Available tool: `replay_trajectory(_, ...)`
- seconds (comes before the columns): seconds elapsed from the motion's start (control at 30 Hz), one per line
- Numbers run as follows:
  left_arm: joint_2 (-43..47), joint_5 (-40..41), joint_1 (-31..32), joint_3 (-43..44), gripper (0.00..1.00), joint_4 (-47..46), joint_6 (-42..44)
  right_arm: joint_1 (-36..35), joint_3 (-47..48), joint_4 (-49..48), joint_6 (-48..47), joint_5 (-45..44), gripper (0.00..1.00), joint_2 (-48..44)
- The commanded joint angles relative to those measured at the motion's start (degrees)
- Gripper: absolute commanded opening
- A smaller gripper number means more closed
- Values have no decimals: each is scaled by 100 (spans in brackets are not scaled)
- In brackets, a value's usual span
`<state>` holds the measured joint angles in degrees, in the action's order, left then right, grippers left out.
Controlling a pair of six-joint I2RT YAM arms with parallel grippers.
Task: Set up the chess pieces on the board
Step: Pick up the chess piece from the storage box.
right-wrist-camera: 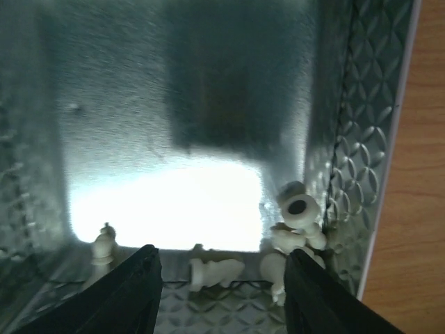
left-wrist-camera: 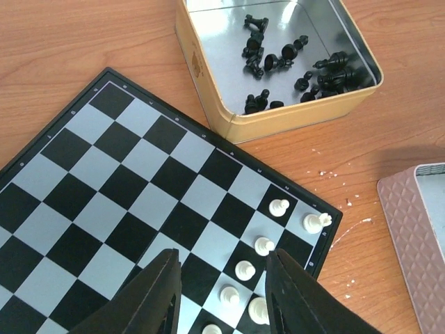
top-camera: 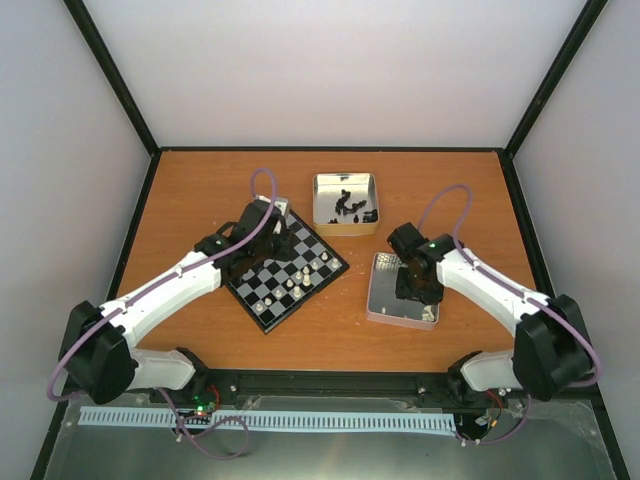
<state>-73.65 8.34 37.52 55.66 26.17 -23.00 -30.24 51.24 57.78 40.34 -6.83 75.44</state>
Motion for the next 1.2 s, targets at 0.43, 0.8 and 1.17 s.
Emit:
replay_trajectory(0.43,-106,-87,10,91,34,-424,112,130,-94,218,-232,-950,46,1194)
replay_trajectory(0.8,-62,2,10,49,34,-350,86,269,-448,-279,-204,-352,41,1412)
replay_trajectory(1.17,-80,-51,10,68,34,-350,94,537,-769,-884,-344,331,20,1217)
